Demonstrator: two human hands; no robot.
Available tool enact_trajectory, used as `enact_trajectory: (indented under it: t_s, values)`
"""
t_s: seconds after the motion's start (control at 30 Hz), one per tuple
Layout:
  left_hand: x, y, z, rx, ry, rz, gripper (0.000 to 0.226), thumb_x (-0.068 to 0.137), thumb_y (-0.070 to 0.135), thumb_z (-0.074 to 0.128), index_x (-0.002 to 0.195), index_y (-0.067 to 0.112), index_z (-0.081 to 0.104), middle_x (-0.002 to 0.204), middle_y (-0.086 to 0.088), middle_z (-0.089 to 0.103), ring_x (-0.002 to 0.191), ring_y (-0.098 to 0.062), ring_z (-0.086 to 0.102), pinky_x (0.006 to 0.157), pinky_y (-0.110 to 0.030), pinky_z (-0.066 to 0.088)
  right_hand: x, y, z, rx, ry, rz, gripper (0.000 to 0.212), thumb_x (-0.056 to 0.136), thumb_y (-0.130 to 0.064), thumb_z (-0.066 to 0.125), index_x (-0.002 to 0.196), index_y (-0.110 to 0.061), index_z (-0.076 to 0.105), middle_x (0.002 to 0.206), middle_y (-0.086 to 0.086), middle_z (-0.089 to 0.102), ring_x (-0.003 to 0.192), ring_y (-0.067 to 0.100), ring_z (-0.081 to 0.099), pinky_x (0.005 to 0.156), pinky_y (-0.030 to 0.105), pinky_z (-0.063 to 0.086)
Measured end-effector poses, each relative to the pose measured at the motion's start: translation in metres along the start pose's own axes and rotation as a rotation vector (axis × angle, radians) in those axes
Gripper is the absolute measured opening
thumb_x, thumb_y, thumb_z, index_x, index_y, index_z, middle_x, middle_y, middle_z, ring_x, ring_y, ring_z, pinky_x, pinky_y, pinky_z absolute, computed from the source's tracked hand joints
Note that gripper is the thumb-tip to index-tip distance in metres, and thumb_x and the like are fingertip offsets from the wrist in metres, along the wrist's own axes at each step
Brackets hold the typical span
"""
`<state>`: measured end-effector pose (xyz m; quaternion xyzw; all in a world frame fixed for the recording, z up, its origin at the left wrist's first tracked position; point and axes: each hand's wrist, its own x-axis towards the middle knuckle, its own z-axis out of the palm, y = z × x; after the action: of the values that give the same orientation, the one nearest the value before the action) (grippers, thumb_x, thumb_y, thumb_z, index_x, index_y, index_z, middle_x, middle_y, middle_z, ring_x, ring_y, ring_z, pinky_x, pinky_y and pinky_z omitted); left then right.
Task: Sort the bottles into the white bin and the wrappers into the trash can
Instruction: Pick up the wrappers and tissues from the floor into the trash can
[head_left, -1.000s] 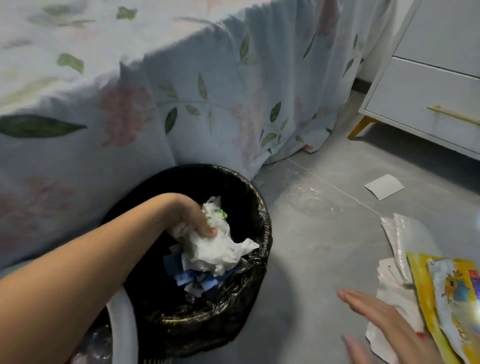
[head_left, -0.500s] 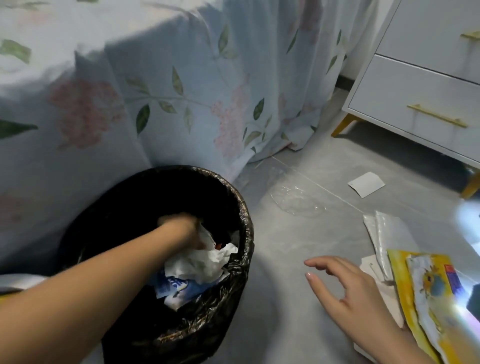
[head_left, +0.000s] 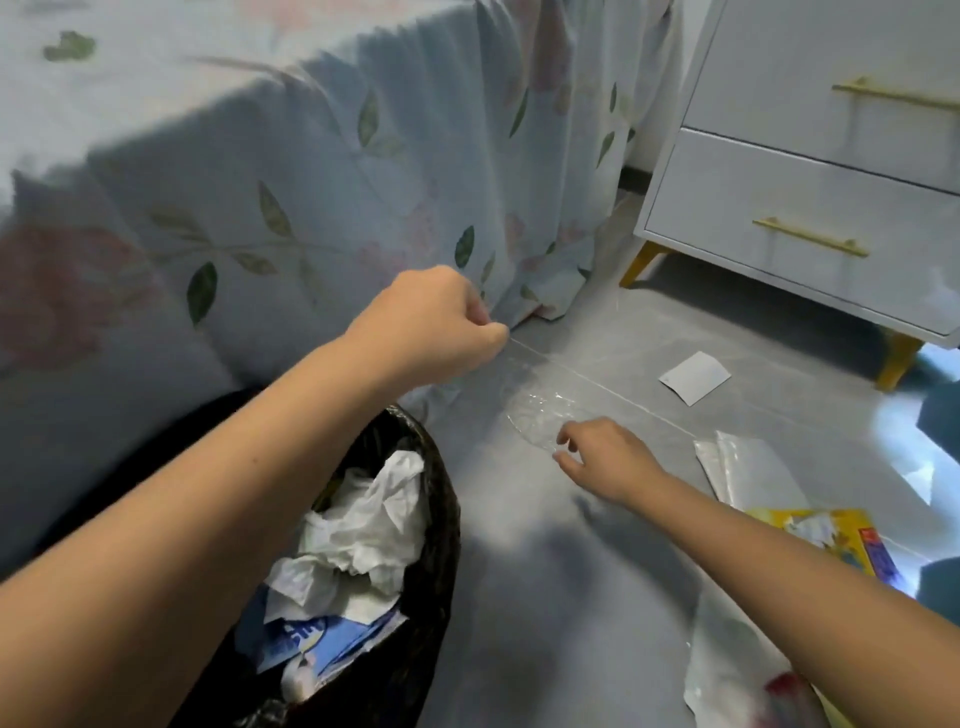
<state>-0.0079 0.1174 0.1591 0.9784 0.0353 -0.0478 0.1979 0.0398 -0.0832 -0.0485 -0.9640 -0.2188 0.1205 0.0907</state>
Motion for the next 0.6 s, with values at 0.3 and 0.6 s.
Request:
enact_trajectory:
  t_s: [0.3, 0.6]
  values:
    - [0.039, -0.054, 0.026, -0.197, -0.002, -0.109, 0.018, 0.081, 0.039, 0.064, 0.072, 0.024, 0.067, 0.073, 0.004, 0.068, 0.084, -0.021, 0.066, 0.076, -0.031, 0.053, 0.065, 0.018, 0.043, -0.207, -0.162, 0.140, 0.059, 0.092, -0.038, 0.052, 0.143, -0.020, 0.029, 0.144, 0.006, 0.036, 0.132, 0.029, 0.031, 0.101, 0.042, 0.035]
    - [0.050, -0.056, 0.019, -0.298, 0.070, -0.132, 0.018, 0.080, 0.037, 0.064, 0.074, 0.021, 0.070, 0.075, 0.000, 0.071, 0.080, -0.019, 0.067, 0.084, -0.037, 0.056, 0.060, 0.034, 0.077, -0.152, 0.026, 0.206, 0.018, 0.097, -0.025, 0.044, 0.114, -0.020, 0.047, 0.114, 0.006, 0.055, 0.111, 0.029, 0.048, 0.079, 0.036, 0.040]
